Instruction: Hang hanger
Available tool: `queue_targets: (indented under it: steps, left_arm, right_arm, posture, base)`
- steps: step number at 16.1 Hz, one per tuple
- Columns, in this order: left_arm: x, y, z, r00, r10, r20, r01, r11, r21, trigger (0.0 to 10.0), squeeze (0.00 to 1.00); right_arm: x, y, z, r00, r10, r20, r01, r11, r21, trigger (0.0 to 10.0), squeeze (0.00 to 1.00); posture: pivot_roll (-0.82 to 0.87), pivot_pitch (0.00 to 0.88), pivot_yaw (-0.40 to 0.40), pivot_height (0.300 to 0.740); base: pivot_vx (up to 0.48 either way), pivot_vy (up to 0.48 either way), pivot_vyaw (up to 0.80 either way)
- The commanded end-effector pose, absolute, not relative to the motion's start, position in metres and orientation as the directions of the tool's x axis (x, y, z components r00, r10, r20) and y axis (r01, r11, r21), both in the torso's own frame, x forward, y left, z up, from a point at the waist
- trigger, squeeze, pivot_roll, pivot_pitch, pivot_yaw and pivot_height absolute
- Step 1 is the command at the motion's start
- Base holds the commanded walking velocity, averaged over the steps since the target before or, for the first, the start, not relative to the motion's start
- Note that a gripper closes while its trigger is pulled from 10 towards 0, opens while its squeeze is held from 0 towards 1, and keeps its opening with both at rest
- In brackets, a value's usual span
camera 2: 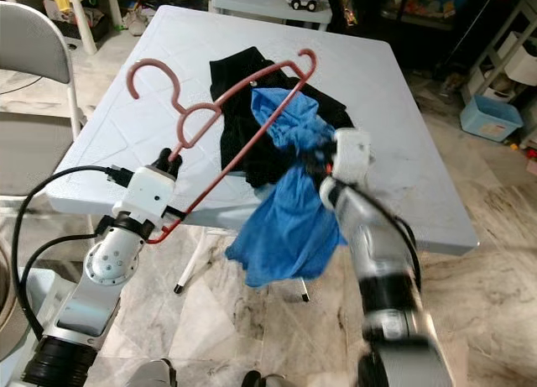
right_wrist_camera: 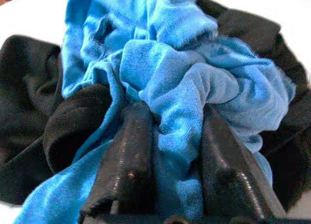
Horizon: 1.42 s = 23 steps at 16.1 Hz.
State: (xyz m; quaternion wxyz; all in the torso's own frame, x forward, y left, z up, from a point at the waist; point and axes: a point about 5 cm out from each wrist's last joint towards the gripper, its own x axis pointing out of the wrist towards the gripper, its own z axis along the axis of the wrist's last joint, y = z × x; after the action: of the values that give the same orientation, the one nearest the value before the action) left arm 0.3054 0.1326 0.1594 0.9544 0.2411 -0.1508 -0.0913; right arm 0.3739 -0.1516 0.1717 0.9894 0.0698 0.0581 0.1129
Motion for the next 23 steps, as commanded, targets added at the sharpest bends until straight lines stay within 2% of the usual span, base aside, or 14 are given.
queue_targets:
  steps: [1, 4, 6, 9, 11, 13, 14, 15, 16, 17, 19, 23]
  left_arm:
    - [0.303, 0.13, 0.165, 0.927, -0.251, 0.278, 0.091, 0.871, 0.483, 10.0, 0.0]
    - [0.302, 0.131, 0.166, 0.928, -0.238, 0.286, 0.077, 0.875, 0.478, 10.0, 0.0]
    - [0.302, 0.13, 0.166, 0.928, -0.237, 0.287, 0.076, 0.876, 0.477, 10.0, 0.0]
    - [0.301, 0.129, 0.166, 0.928, -0.233, 0.293, 0.072, 0.879, 0.472, 10.0, 0.0]
    - [0.3, 0.129, 0.166, 0.928, -0.229, 0.294, 0.068, 0.879, 0.471, 10.0, 0.0]
    - [0.299, 0.13, 0.165, 0.93, -0.223, 0.293, 0.063, 0.88, 0.47, 10.0, 0.0]
    - [0.299, 0.13, 0.165, 0.93, -0.223, 0.291, 0.064, 0.88, 0.47, 10.0, 0.0]
    - [0.299, 0.13, 0.165, 0.93, -0.229, 0.287, 0.071, 0.879, 0.471, 10.0, 0.0]
    - [0.3, 0.13, 0.165, 0.93, -0.231, 0.286, 0.074, 0.879, 0.471, 10.0, 0.0]
    - [0.3, 0.128, 0.165, 0.928, -0.245, 0.282, 0.087, 0.876, 0.474, 10.0, 0.0]
    - [0.301, 0.126, 0.164, 0.925, -0.26, 0.277, 0.104, 0.874, 0.474, 10.0, 0.0]
    - [0.303, 0.122, 0.164, 0.92, -0.276, 0.278, 0.118, 0.872, 0.475, 10.0, 0.0]
  right_arm:
    - [0.382, -0.162, 0.182, 0.981, 0.18, -0.068, -0.169, 0.976, 0.14, 0.0, 0.0]
    - [0.412, -0.176, 0.267, 0.978, 0.075, 0.197, -0.103, 0.985, 0.137, 0.0, 0.0]
    - [0.416, -0.181, 0.32, 0.935, 0.05, 0.351, -0.098, 0.988, 0.121, 0.0, 0.0]
    - [0.41, -0.19, 0.375, 0.855, -0.001, 0.518, -0.064, 0.992, 0.108, 0.0, 0.0]
    - [0.409, -0.192, 0.38, 0.837, -0.004, 0.548, -0.061, 0.993, 0.1, 0.0, 0.0]
    - [0.412, -0.191, 0.362, 0.85, 0.023, 0.526, -0.072, 0.995, 0.074, 0.0, 0.0]
    - [0.418, -0.181, 0.318, 0.908, 0.136, 0.395, -0.143, 0.99, -0.01, 2.7, 0.0]
    - [0.42, -0.174, 0.275, 0.948, 0.224, 0.228, -0.205, 0.973, -0.105, 10.0, 0.1]
    - [0.419, -0.174, 0.268, 0.953, 0.227, 0.2, -0.203, 0.97, -0.136, 10.0, 0.1]
    - [0.415, -0.175, 0.226, 0.953, 0.302, -0.003, -0.297, 0.933, -0.203, 10.0, 1.0]
    - [0.41, -0.18, 0.207, 0.935, 0.338, -0.108, -0.354, 0.906, -0.233, 10.0, 1.0]
    - [0.409, -0.2, 0.237, 0.948, 0.318, 0.029, -0.31, 0.938, -0.153, 10.0, 1.0]
  posture:
    - [0.31, 0.117, -0.18, 0.74]
    - [0.32, 0.117, -0.185, 0.74]
    - [0.32, 0.116, -0.187, 0.74]
    - [0.32, 0.119, -0.195, 0.74]
    - [0.33, 0.122, -0.202, 0.74]
    - [0.33, 0.126, -0.202, 0.74]
    - [0.33, 0.129, -0.195, 0.74]
    - [0.33, 0.129, -0.193, 0.74]
    - [0.32, 0.128, -0.187, 0.74]
    - [0.31, 0.126, -0.175, 0.74]
    - [0.3, 0.122, -0.165, 0.74]
    - [0.3, 0.11, -0.164, 0.74]
  base:
    - [0.0, 0.0, 0.0]
    - [0.0, 0.0, 0.0]
    - [0.0, 0.0, 0.0]
    - [0.0, 0.0, 0.0]
    - [0.0, 0.0, 0.0]
    - [0.0, 0.0, 0.0]
    - [0.0, 0.0, 0.0]
    - [0.0, 0.0, 0.0]
    - [0.0, 0.0, 0.0]
    - [0.0, 0.0, 0.0]
    - [0.0, 0.0, 0.0]
    - [0.0, 0.0, 0.0]
